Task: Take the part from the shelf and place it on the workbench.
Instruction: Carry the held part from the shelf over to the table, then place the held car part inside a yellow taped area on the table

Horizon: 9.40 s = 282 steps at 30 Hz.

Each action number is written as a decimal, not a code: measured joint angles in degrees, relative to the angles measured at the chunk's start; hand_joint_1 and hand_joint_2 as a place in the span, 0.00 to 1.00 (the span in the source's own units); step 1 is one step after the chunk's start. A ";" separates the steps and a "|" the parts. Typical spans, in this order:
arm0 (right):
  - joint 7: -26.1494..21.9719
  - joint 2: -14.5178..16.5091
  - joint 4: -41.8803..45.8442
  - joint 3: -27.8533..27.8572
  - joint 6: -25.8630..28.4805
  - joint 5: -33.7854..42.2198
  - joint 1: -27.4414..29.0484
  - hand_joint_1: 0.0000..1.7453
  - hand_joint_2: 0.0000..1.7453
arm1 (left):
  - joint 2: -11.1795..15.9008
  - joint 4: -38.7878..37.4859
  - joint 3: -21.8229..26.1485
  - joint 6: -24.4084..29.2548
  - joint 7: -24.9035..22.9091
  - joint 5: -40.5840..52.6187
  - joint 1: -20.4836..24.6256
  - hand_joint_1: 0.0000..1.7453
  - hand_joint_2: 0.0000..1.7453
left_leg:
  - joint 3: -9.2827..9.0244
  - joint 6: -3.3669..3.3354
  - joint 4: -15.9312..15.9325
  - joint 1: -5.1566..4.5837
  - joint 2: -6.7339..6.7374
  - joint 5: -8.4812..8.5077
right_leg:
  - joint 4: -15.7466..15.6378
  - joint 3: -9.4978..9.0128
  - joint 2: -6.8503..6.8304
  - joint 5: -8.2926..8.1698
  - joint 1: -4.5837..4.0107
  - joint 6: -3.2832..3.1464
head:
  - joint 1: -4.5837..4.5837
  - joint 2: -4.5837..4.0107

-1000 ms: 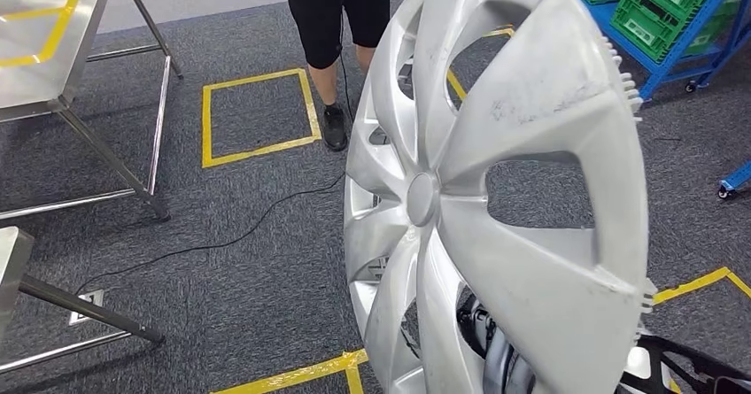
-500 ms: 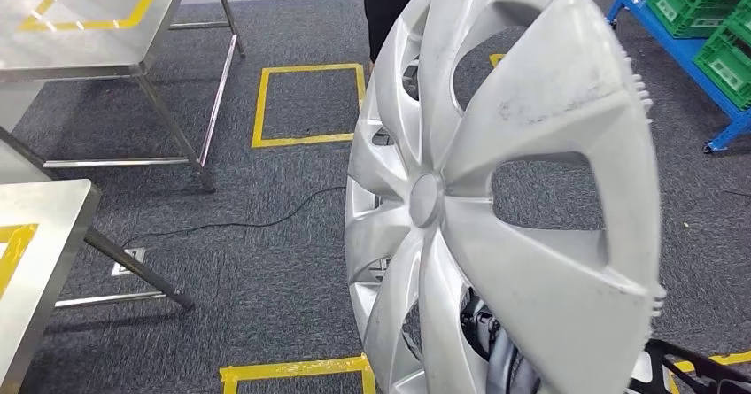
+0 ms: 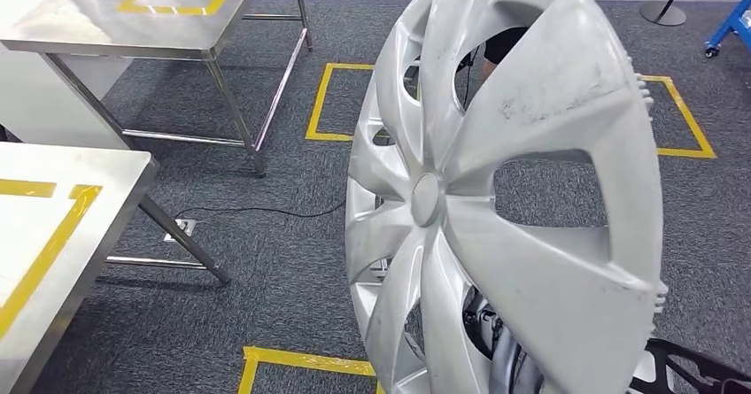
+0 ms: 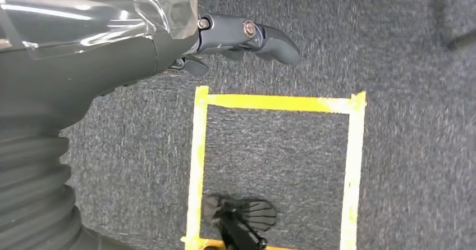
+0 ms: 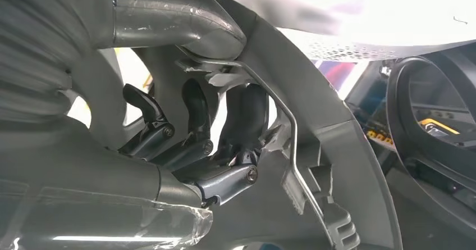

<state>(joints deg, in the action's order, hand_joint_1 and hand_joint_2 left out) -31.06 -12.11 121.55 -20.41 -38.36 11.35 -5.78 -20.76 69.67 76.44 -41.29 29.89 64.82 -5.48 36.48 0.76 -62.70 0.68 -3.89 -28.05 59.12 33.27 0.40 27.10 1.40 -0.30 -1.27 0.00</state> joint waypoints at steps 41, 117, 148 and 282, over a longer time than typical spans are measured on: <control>0.86 1.08 -0.07 0.10 -0.73 2.76 -0.51 0.92 1.00 | 0.26 1.75 -4.79 1.22 -3.55 -6.01 -2.76 0.00 1.00 | -1.30 -2.49 3.22 -1.41 5.21 2.06 | -0.03 -0.99 -4.86 1.31 -1.21 -0.40 | -0.21 0.00; 1.74 1.42 0.32 1.15 -0.95 2.03 0.36 0.92 1.00 | -0.14 2.63 -6.39 2.05 -6.91 -9.79 -2.73 0.00 1.00 | -2.83 -1.67 4.49 -0.35 -3.65 2.50 | -0.31 0.58 2.16 -0.72 0.42 2.64 | 0.48 0.00; 2.26 1.26 -1.72 0.13 -0.83 2.37 -2.00 0.92 1.00 | -0.17 1.07 -7.50 1.49 -10.97 -16.86 -2.75 0.00 1.00 | -2.52 -1.97 4.31 -0.66 1.49 2.66 | -0.44 0.37 -0.62 -0.57 -0.18 2.08 | 0.09 0.00; 28.79 -15.48 -74.31 -22.79 13.15 -49.12 -51.96 0.92 1.00 | 3.66 -10.48 -1.35 -1.83 2.62 -4.30 2.72 0.00 1.00 | 4.05 -0.87 -7.18 -0.19 3.57 -0.67 | -1.86 0.70 -0.04 -2.50 -0.10 0.56 | -0.38 0.00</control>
<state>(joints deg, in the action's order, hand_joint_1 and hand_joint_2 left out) -2.27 -27.59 47.23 -43.21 -25.21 -37.76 -57.75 -17.10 59.19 75.10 -43.12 32.51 60.52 -2.76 40.52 -0.11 -69.88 0.49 -0.32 -28.72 57.27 33.97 0.36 24.61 1.30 0.26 -1.64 0.00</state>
